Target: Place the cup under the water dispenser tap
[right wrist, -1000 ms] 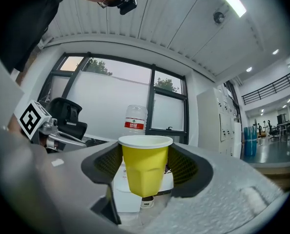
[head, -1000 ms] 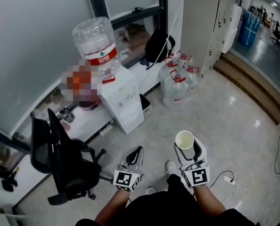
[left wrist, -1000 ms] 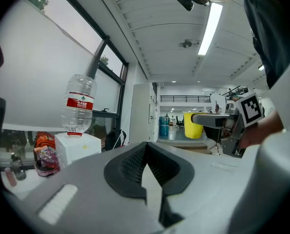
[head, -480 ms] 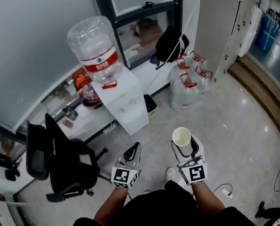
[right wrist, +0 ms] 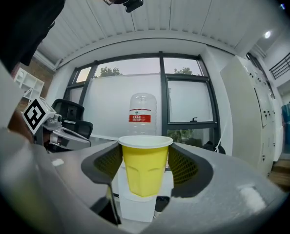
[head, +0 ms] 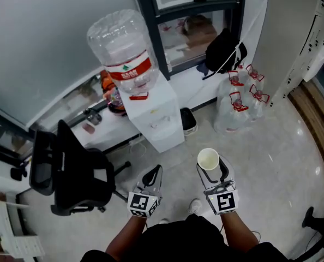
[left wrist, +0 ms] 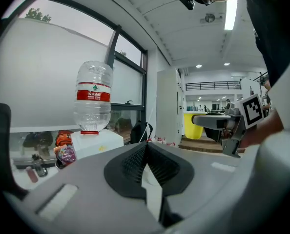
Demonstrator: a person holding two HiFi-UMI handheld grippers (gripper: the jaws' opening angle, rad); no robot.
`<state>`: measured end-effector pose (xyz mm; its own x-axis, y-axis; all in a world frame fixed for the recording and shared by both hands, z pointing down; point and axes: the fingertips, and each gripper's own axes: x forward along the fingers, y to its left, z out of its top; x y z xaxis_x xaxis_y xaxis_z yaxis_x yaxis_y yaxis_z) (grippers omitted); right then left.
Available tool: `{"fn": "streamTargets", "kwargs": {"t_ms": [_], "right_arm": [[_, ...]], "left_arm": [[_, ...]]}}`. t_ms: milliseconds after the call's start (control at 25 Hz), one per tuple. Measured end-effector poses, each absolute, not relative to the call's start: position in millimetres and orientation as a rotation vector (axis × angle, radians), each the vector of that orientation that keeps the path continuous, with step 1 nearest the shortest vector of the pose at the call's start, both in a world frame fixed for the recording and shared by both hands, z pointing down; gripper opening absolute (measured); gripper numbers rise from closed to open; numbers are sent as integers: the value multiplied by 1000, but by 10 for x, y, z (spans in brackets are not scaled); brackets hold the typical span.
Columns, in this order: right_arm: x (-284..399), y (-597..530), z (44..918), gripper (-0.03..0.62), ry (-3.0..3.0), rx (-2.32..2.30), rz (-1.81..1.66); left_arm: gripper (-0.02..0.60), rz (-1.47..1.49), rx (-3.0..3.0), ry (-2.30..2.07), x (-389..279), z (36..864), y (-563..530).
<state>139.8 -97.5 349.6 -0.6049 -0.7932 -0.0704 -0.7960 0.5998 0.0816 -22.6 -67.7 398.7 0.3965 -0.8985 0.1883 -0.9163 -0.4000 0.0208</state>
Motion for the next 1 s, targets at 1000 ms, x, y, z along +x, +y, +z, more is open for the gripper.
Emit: {"fn": "streamTargets", "kwargs": {"t_ms": [1000], "right_arm": [[-249,-1754,3724,290,3020,-946,76]], "left_arm": [[14,105,2269,-1919,-1596,4087,-1146]]}}
